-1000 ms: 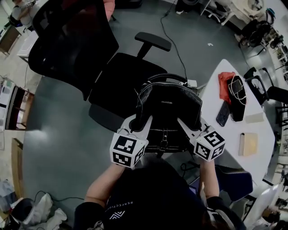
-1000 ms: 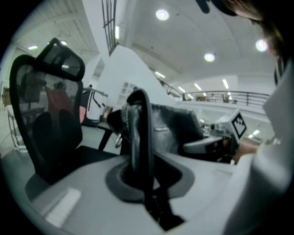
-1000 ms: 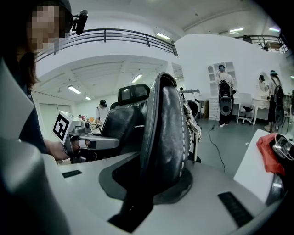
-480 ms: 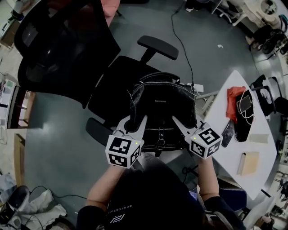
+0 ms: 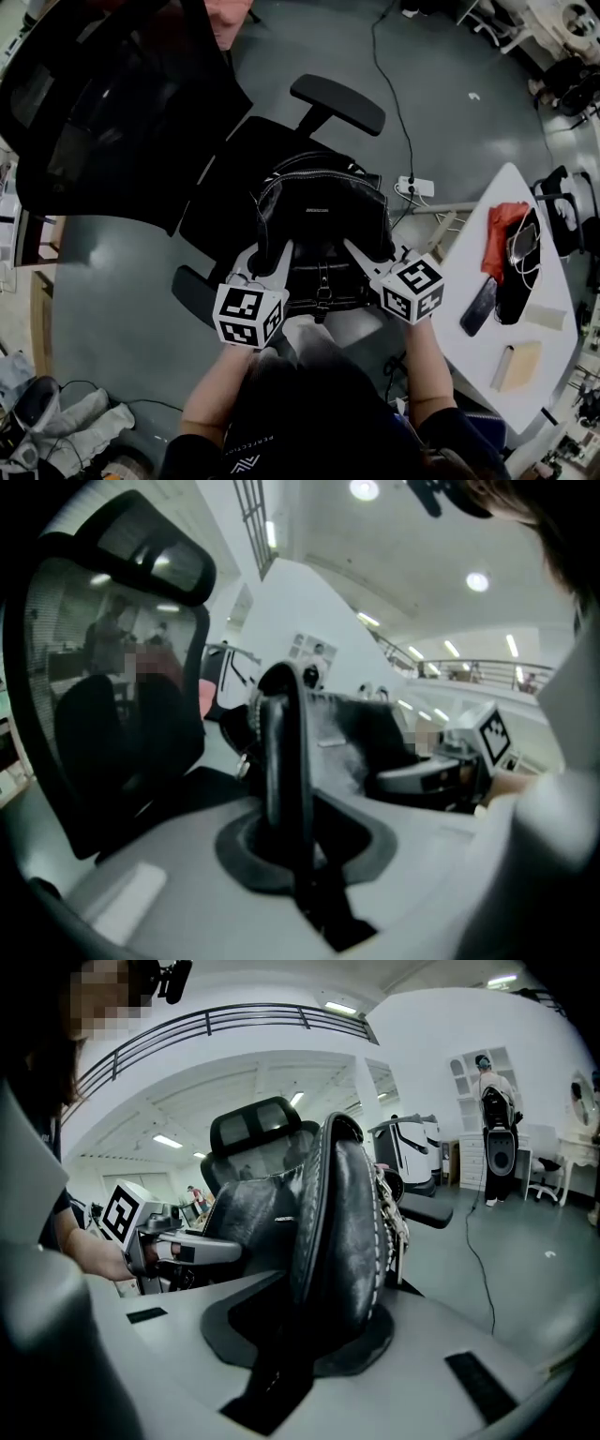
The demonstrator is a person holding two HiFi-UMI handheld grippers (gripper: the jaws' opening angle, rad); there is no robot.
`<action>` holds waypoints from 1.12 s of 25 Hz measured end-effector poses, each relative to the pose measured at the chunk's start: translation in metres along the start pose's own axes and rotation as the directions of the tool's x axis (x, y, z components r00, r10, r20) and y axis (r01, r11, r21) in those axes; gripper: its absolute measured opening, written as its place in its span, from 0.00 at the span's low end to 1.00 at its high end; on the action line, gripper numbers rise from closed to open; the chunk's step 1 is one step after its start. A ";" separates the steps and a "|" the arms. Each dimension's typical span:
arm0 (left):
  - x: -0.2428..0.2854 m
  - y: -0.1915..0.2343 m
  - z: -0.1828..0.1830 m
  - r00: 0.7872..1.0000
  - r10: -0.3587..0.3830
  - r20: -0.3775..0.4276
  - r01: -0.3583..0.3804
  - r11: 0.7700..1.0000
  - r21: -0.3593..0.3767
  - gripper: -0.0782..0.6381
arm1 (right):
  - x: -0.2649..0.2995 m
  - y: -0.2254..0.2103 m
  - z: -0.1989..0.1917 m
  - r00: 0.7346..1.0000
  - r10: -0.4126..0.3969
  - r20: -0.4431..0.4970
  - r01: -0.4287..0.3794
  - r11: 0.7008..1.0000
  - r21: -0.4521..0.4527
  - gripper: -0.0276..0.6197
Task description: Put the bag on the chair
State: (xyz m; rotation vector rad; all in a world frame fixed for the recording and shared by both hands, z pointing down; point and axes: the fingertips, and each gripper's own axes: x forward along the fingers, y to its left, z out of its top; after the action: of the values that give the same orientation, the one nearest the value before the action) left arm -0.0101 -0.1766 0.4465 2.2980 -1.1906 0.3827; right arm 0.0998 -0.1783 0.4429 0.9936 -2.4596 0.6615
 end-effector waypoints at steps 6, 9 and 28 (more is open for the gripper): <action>0.024 0.031 -0.015 0.998 0.047 -0.036 -0.047 0.999 0.025 0.18 | 0.041 -0.018 -0.016 0.999 0.031 0.014 -0.031 0.999 0.032 0.16; 0.028 0.045 -0.022 0.996 0.074 -0.055 -0.072 0.997 0.042 0.18 | 0.060 -0.020 -0.023 0.998 0.051 0.025 -0.052 0.997 0.049 0.17; 0.071 0.107 -0.075 0.976 0.141 -0.164 -0.140 0.990 0.020 0.21 | 0.137 -0.046 -0.074 0.997 0.072 0.011 -0.073 0.993 0.091 0.20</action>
State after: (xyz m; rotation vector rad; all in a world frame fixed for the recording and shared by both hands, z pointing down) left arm -0.0577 -0.2335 0.5751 2.1481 -1.2722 0.6179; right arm 0.0557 -0.2385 0.5865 0.9455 -2.5016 0.8024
